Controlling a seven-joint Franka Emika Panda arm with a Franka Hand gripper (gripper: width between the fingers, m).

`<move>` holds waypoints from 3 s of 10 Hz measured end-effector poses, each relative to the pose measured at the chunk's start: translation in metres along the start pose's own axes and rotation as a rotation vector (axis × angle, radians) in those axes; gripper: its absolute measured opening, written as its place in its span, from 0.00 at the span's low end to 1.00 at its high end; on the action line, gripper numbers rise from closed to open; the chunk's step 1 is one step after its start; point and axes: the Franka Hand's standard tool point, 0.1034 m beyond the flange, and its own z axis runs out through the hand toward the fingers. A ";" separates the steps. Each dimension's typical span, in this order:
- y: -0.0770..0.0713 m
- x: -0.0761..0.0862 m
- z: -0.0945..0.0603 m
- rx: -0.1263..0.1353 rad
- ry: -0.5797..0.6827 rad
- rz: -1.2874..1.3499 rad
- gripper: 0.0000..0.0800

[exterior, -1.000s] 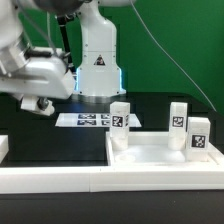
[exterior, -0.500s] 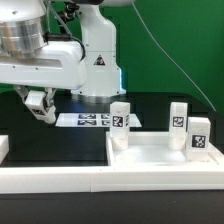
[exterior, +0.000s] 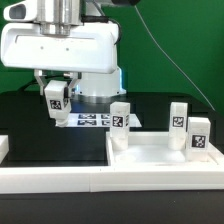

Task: Assemble square table

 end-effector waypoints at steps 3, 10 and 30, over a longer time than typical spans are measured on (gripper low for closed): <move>0.002 -0.002 0.002 -0.028 0.116 -0.014 0.36; -0.057 0.022 -0.012 0.020 0.095 -0.093 0.36; -0.117 0.071 -0.009 0.014 0.301 -0.254 0.36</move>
Offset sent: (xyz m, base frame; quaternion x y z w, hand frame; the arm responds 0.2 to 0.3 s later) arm 0.0158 0.0300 0.0142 -0.0372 0.0329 -0.0595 0.9970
